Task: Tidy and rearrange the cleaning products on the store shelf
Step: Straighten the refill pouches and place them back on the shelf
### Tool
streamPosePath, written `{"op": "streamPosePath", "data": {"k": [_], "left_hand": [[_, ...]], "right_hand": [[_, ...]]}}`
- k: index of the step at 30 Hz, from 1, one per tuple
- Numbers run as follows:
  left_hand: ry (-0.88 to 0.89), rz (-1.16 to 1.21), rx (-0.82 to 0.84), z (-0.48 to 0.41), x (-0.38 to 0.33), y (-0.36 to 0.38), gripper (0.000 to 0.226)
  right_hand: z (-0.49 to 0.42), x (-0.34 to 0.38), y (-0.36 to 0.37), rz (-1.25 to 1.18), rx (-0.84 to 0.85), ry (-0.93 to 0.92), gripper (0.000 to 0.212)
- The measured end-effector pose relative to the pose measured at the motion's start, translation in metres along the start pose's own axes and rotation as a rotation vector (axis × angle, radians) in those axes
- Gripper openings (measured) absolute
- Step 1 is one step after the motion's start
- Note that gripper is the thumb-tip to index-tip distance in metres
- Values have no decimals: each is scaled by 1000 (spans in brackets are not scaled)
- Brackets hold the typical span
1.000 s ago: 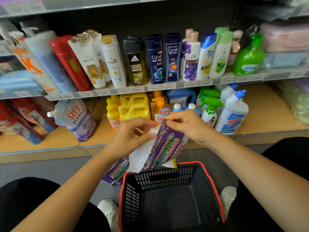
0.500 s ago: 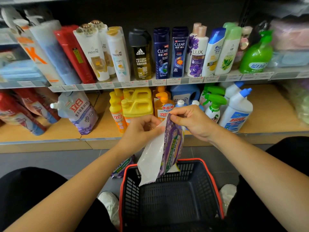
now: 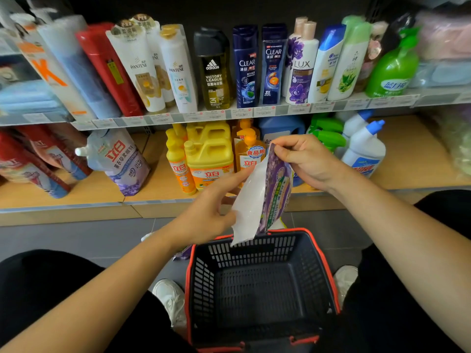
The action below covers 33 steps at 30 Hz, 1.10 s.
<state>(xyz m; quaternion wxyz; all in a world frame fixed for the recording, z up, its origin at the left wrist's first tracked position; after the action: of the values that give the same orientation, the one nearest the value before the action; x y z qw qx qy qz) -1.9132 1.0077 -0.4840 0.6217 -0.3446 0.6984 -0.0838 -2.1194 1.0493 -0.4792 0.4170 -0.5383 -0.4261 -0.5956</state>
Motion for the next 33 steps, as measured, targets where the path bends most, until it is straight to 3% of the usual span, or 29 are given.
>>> {"op": "streamPosePath", "data": {"k": [5, 9, 12, 18, 23, 25, 29, 33], "left_hand": [[162, -114, 5, 2, -12, 14, 67], [131, -209, 68, 7, -1, 26, 79], [199, -294, 72, 12, 3, 26, 74], [307, -367, -66, 21, 11, 18, 42], [293, -398, -152, 26, 18, 9, 33], [201, -313, -211, 26, 22, 6, 29], [-122, 91, -399, 21, 38, -1, 22], [-403, 376, -441, 13, 56, 0, 33]], "right_hand": [[-2, 4, -5, -49, -64, -34, 20], [-4, 7, -12, -34, -107, -59, 21], [-6, 10, -23, -56, -176, -67, 22], [-8, 14, -33, -74, -228, -81, 23], [-6, 20, -37, -84, -274, -83, 23], [-5, 22, -37, -79, -285, -84, 24], [-2, 24, -34, -54, -304, -89, 18], [0, 23, -29, -47, -298, -85, 17]]}}
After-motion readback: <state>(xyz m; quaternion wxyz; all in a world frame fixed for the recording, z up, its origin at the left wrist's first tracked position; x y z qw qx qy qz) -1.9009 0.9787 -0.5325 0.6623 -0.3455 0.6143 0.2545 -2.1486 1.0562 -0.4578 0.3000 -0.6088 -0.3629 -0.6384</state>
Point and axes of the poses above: each hand's wrist, its own z-axis away from the middle knuckle, its own y-axis out of the palm, x = y × z, the point moved 6 cm from there along -z, towards the middle knuckle, and after that the axes turned 6 degrees about y, right-handed, at the moved point
